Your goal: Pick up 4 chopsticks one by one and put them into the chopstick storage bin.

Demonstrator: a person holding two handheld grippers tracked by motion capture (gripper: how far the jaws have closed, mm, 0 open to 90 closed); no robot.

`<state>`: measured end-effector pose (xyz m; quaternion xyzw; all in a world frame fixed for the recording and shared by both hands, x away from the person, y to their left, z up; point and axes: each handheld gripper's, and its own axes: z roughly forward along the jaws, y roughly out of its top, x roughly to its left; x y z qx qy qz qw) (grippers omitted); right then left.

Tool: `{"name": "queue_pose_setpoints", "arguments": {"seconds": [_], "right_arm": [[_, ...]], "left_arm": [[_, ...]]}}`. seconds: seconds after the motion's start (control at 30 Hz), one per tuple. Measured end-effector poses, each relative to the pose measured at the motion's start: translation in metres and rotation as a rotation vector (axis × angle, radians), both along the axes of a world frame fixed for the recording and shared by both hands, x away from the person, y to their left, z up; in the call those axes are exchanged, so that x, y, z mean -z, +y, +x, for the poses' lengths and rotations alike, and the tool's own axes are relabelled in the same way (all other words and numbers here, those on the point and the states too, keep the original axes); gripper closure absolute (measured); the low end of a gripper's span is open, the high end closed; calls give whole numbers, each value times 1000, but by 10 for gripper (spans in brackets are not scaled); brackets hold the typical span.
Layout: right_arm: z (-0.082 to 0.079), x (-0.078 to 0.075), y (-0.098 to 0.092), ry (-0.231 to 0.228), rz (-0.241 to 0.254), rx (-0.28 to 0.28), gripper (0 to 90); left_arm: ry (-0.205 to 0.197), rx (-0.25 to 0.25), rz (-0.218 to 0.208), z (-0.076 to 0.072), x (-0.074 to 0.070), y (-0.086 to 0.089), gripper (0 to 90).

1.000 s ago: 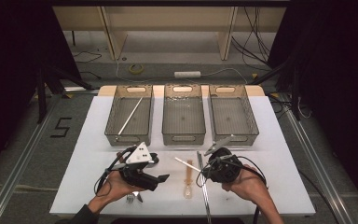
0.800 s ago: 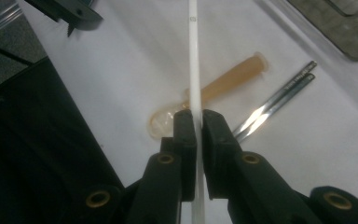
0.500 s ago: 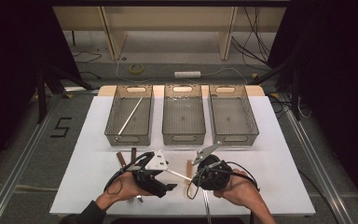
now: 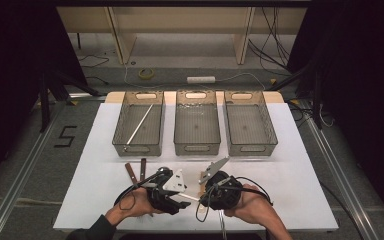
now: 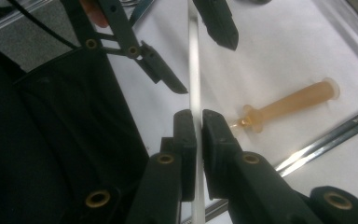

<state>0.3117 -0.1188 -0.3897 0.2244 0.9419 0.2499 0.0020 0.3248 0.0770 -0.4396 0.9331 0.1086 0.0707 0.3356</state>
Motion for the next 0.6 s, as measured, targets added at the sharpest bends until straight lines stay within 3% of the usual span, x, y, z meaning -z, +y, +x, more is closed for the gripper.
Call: {"name": "queue_pose_setpoints", "arguments": {"seconds": [0.3,0.5,0.6], "right_arm": [[-2,2,1,7,-5,-38,854],[1,3,-3,20,6,-94,845],[5,2,-6,-7,3,-65,753]], "left_arm": [[0,52,12,-2,-1,1,675],[-16,137,39,-7,-1,0,749],[-20,158,54,-11,-2,-1,826]]}}
